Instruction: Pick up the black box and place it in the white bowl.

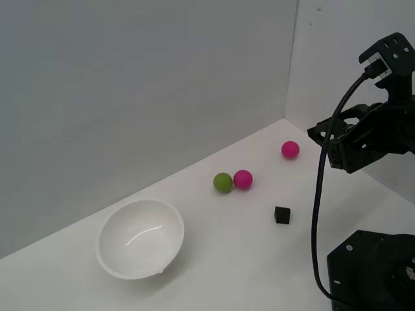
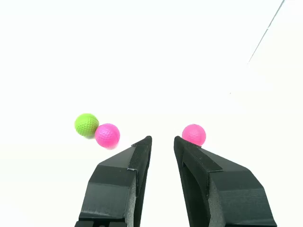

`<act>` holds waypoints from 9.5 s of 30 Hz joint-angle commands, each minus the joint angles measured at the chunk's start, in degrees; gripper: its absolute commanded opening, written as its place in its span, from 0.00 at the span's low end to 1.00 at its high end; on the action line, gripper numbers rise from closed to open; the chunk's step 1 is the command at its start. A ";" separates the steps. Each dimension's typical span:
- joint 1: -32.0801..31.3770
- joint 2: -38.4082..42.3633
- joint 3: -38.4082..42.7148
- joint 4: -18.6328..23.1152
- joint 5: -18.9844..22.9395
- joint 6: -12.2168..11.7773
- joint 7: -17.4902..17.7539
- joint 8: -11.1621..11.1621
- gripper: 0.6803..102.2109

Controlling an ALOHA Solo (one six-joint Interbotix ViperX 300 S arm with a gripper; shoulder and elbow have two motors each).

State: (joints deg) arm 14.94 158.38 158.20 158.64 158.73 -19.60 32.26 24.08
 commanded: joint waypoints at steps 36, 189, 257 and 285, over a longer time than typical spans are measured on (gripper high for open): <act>-5.36 -10.28 -10.20 -7.91 -8.26 -1.14 6.06 0.62 0.24; -15.73 -38.94 -38.85 -23.55 -23.91 -0.09 21.88 -10.11 0.02; -50.54 -59.50 -59.33 -40.61 -40.96 -3.16 7.21 -19.51 0.02; -52.82 -61.61 -61.61 -40.61 -40.87 -5.80 3.87 -19.51 0.98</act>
State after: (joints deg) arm -37.09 95.45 95.01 119.44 119.44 -24.43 36.74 4.66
